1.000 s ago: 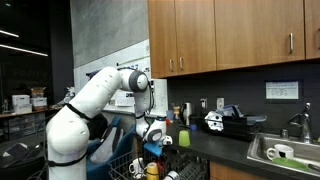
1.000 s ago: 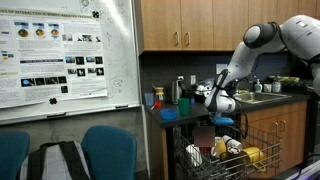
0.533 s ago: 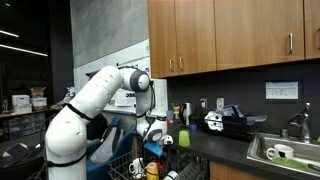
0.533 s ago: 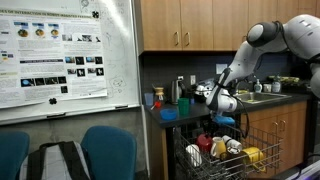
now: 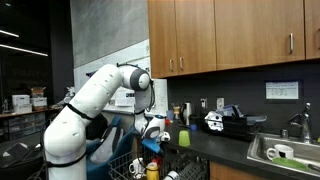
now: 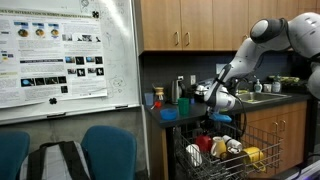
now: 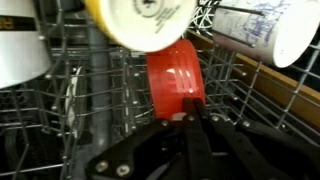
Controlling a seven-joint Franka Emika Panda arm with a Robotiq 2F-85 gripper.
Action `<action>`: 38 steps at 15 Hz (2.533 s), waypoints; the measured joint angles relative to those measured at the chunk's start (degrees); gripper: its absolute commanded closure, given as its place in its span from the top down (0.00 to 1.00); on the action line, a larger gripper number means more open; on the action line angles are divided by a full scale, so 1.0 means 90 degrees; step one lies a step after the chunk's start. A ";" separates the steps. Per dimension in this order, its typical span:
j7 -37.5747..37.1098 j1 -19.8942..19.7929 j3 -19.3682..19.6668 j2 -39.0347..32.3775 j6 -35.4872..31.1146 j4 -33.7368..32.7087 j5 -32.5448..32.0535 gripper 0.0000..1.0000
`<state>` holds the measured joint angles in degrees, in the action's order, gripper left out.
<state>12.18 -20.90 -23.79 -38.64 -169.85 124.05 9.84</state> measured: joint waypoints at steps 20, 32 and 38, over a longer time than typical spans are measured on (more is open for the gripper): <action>-0.0025 0.0426 0.0114 0.0009 0.0050 0.0102 0.0124 1.00; -0.0015 0.0529 0.0199 -0.0312 -0.0172 -0.0023 0.0104 1.00; -0.0014 0.0439 0.0080 -0.0459 -0.0596 -0.0033 -0.0028 1.00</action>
<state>12.05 -16.95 -23.07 -42.77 -175.21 123.76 9.58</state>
